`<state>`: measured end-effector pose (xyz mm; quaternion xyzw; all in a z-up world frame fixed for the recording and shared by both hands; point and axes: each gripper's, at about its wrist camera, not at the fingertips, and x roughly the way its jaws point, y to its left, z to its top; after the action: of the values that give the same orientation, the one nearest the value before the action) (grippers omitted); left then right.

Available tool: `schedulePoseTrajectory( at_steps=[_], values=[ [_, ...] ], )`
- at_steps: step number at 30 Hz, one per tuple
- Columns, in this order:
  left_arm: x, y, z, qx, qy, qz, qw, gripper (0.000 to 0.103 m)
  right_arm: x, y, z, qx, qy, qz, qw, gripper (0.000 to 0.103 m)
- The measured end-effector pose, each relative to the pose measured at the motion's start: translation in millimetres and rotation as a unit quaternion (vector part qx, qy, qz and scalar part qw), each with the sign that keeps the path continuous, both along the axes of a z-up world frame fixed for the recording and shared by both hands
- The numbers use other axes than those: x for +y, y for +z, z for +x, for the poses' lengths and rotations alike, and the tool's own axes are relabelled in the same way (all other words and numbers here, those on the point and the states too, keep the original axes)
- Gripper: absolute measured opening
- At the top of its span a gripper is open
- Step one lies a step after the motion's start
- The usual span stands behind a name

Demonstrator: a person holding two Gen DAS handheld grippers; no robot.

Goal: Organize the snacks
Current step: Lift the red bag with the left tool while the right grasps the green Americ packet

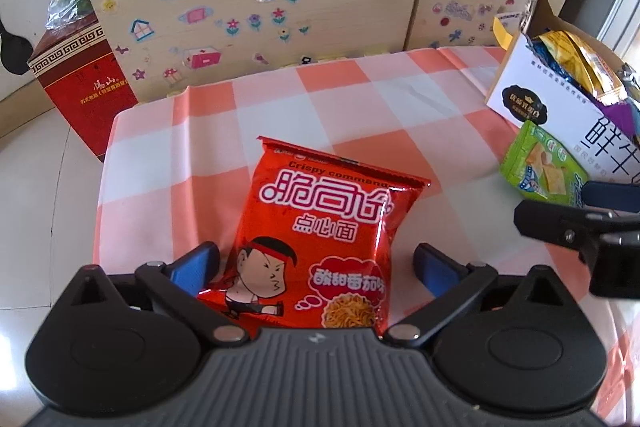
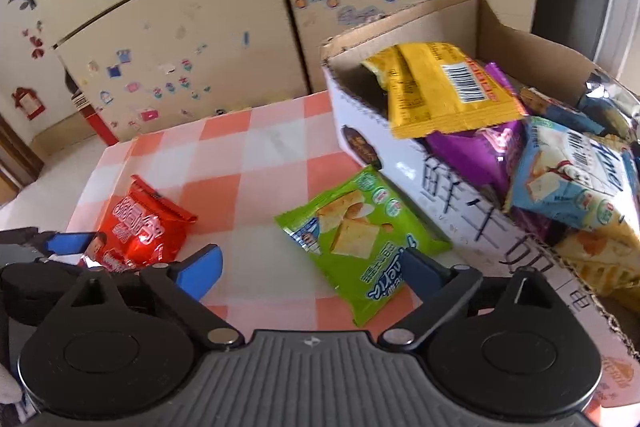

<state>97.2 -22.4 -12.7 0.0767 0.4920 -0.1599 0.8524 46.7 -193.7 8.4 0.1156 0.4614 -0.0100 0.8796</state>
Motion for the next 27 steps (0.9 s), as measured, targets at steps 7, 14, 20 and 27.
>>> schedulePoseTrajectory(
  at_steps=[7,14,20,27],
  values=[
    [2.3,-0.1,0.9,0.003,-0.008,-0.002,1.0,0.103,-4.6,6.3,0.7,0.007,0.025,0.083,0.996,0.098],
    [2.4,0.0,-0.6,0.003,-0.009,0.0,0.9999,0.103,-7.0,5.4,0.8,-0.012,0.0,0.017,1.0,0.098],
    [4.9,-0.4,-4.0,-0.001,-0.015,-0.002,0.9999,0.102,-5.1,0.0,4.3,-0.009,0.028,0.032,0.999,0.099],
    [12.6,1.2,-7.2,-0.008,-0.008,0.007,0.9999,0.103,-4.3,13.7,4.1,-0.023,0.039,0.058,0.997,0.097]
  ],
)
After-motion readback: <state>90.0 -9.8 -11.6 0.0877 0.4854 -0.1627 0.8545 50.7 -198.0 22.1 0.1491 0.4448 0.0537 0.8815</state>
